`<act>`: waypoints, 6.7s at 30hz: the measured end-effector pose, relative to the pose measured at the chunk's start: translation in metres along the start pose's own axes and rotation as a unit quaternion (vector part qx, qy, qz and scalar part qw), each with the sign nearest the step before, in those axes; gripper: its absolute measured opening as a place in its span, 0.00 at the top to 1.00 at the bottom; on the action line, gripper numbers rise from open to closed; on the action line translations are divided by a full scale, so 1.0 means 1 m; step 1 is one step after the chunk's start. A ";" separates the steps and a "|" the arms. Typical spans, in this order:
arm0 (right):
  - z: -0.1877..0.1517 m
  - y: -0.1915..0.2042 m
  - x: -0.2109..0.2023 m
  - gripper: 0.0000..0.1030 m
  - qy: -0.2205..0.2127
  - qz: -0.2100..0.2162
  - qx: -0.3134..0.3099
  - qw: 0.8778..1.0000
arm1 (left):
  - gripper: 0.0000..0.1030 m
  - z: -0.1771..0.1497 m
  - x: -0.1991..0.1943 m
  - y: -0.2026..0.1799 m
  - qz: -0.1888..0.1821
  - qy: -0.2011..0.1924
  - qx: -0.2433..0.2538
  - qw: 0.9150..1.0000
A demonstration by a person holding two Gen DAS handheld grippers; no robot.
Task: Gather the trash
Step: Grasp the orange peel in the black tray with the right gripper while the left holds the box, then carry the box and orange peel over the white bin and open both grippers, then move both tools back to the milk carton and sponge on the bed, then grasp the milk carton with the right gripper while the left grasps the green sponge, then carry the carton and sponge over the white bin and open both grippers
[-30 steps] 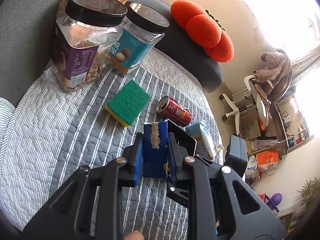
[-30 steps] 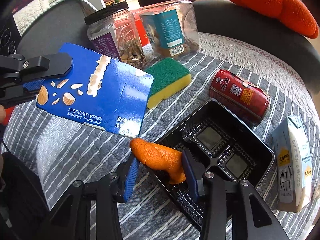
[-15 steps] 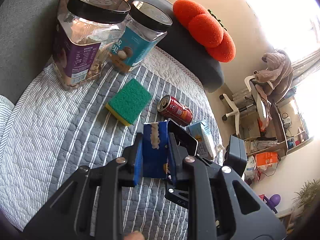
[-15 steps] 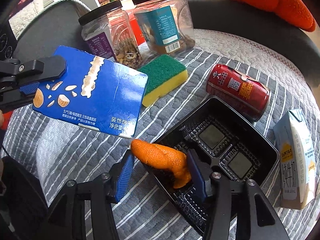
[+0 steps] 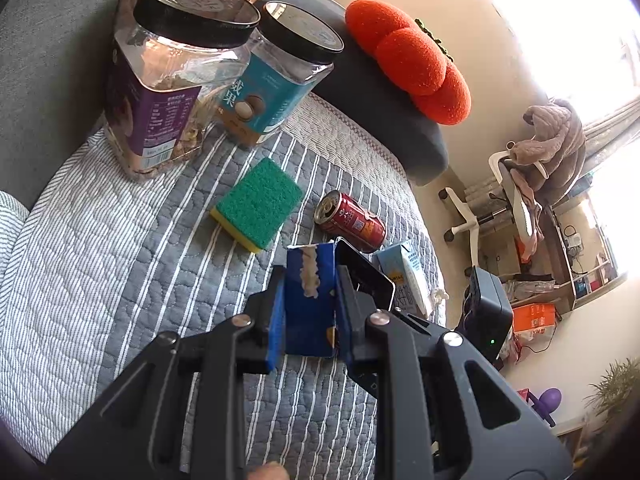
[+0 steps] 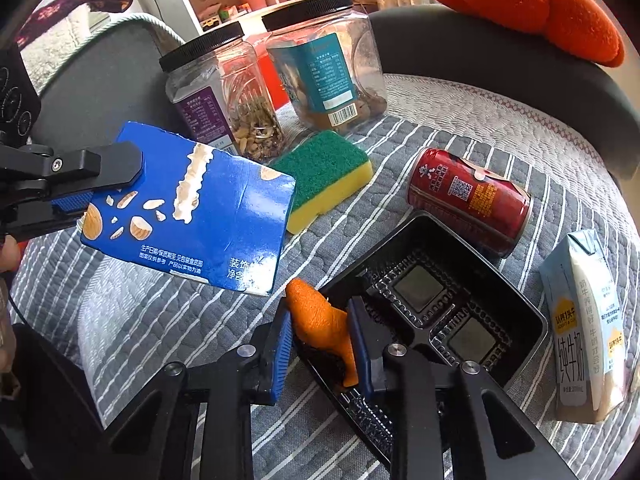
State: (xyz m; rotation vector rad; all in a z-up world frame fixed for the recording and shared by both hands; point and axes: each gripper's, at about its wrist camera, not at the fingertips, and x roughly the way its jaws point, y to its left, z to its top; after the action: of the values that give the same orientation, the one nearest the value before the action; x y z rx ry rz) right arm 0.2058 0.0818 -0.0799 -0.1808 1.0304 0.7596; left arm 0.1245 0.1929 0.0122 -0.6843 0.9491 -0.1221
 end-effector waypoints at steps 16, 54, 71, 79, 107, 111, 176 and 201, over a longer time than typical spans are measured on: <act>0.009 -0.011 -0.046 0.88 -0.054 -0.030 0.044 0.997 | 0.76 -0.004 -0.002 -0.010 -0.005 -0.007 0.009 1.000; -0.133 -0.174 -0.307 0.86 -0.214 -0.266 0.264 0.902 | 0.76 -0.067 0.034 -0.142 -0.066 0.040 0.124 0.989; -0.223 -0.214 -0.393 0.06 -0.233 -0.438 0.355 0.792 | 0.76 -0.119 0.091 -0.289 -0.132 0.088 0.204 0.966; -0.260 -0.240 -0.416 0.00 -0.181 -0.511 0.411 0.733 | 0.76 -0.142 0.122 -0.350 -0.139 0.109 0.242 0.954; -0.293 -0.252 -0.438 0.00 -0.154 -0.529 0.466 0.692 | 0.24 -0.188 0.164 -0.392 -0.004 0.089 0.361 0.928; -0.276 -0.246 -0.422 0.00 -0.141 -0.528 0.443 0.711 | 0.23 -0.182 0.155 -0.378 0.031 0.058 0.369 0.927; -0.020 -0.157 -0.037 0.61 0.023 -0.184 0.249 0.950 | 0.20 0.031 0.102 -0.038 0.236 0.046 0.167 0.956; -0.009 -0.135 -0.077 0.61 -0.024 -0.162 0.233 0.959 | 0.37 0.035 0.117 -0.027 0.240 0.044 0.177 0.954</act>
State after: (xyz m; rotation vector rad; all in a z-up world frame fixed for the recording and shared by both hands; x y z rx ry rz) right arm 0.2646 -0.0586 -0.0488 0.0760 1.0722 0.2104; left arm 0.2268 0.1440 -0.0416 -0.1068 1.1191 0.1078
